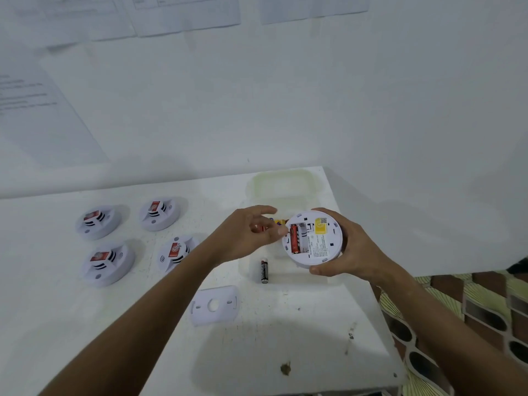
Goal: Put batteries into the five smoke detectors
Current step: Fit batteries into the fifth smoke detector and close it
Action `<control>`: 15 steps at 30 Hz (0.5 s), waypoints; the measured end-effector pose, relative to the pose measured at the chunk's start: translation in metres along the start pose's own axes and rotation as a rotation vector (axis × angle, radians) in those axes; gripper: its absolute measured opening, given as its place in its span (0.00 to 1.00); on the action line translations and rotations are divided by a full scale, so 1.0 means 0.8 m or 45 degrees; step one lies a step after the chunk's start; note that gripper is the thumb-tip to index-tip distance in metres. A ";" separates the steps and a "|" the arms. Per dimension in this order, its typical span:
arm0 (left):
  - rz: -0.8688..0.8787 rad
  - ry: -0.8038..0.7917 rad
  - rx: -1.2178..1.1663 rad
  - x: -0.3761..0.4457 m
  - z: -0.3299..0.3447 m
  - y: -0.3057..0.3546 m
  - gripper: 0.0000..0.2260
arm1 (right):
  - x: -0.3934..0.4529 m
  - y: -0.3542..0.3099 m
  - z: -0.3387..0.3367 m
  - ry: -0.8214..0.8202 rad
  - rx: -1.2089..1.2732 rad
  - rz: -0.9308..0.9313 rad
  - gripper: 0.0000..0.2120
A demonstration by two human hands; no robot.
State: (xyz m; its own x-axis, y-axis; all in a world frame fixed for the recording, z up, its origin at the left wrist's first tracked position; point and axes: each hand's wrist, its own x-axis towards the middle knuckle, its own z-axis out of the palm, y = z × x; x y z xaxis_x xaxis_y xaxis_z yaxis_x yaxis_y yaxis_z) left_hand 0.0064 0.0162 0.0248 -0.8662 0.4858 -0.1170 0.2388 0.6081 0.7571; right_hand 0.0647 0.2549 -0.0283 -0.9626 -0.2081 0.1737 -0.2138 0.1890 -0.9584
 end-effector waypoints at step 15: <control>0.036 -0.195 0.987 0.007 0.033 -0.036 0.51 | -0.012 0.009 -0.007 0.046 -0.025 -0.010 0.42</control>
State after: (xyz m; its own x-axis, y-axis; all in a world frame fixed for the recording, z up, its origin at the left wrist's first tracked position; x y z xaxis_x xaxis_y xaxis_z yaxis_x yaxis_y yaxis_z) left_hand 0.0064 0.0179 -0.0148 -0.7983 0.5548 -0.2343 0.5467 0.8308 0.1044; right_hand 0.0713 0.2636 -0.0357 -0.9662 -0.1751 0.1893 -0.2240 0.2063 -0.9525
